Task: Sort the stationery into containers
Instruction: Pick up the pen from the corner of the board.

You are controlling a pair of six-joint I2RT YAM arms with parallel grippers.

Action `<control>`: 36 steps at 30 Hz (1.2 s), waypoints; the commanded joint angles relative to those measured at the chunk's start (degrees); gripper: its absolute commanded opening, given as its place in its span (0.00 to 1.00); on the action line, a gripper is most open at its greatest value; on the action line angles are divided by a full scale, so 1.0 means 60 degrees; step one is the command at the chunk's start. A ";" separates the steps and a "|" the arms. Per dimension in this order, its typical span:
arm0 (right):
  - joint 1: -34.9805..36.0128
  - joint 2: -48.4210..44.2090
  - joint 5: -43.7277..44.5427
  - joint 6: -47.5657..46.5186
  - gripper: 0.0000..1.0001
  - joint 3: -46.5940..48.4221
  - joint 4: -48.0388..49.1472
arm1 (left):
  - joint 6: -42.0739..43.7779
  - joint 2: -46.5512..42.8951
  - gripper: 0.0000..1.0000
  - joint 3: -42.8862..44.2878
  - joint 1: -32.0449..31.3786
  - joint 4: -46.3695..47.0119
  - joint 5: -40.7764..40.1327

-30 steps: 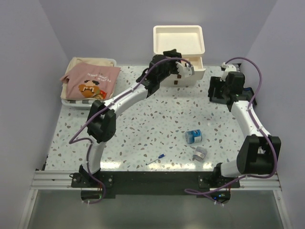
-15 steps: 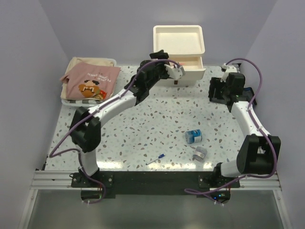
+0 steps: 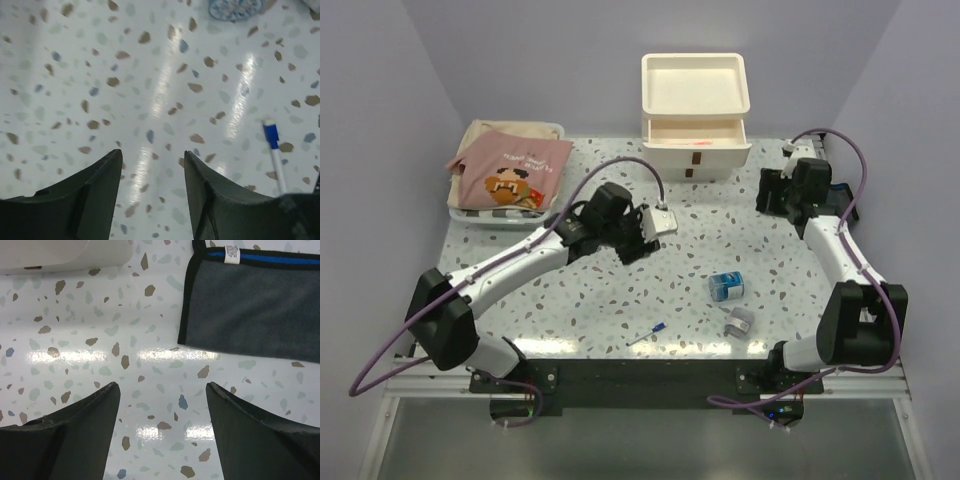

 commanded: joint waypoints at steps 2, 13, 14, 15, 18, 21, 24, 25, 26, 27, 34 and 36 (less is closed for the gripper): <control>-0.0041 -0.0146 -0.0118 0.0000 0.73 -0.0172 0.0156 | -0.2376 -0.0133 0.55 -0.1585 -0.0917 0.0398 -0.0287; -0.0027 -0.0336 -0.0264 0.0044 0.73 -0.0700 0.0288 | -0.3371 -0.0075 0.55 -0.2905 -0.2046 0.1368 -0.0331; -0.0027 -0.0351 -0.0250 0.0044 0.73 -0.0729 0.0288 | -0.3461 -0.0031 0.56 -0.2934 -0.2192 0.1499 -0.0331; -0.0027 -0.0380 -0.0264 0.0044 0.73 -0.0744 0.0302 | -0.3519 0.0013 0.55 -0.2949 -0.2280 0.1529 -0.0331; -0.0027 -0.0439 -0.0264 0.0044 0.73 -0.0774 0.0346 | -0.3681 0.0262 0.56 -0.2818 -0.2617 0.1661 -0.0361; -0.0027 -0.0527 -0.0323 0.0044 0.73 -0.0803 0.0303 | -0.3857 0.0540 0.54 -0.2759 -0.2779 0.1851 -0.0346; -0.0027 -0.0658 -0.0323 0.0058 0.73 -0.0891 0.0303 | -0.3930 0.0818 0.50 -0.2729 -0.2925 0.2027 -0.0346; -0.0027 -0.0673 -0.0323 0.0058 0.73 -0.0905 0.0288 | -0.3930 0.0863 0.49 -0.2729 -0.2969 0.2042 -0.0361; -0.0027 -0.0702 -0.0323 0.0044 0.73 -0.0935 0.0288 | -0.3945 0.0907 0.48 -0.2744 -0.3057 0.2115 -0.0375; -0.0027 -0.0761 -0.0352 0.0015 0.73 -0.0964 0.0302 | -0.3974 0.0994 0.47 -0.2802 -0.3101 0.2159 -0.0375; -0.0027 -0.0922 -0.0337 -0.0044 0.73 -0.1359 0.0420 | -0.4164 0.1521 0.39 -0.2817 -0.3409 0.2539 -0.0405; -0.0041 -0.0937 -0.0337 -0.0044 0.73 -0.1447 0.0478 | -0.4238 0.1726 0.37 -0.2787 -0.3453 0.2613 -0.0434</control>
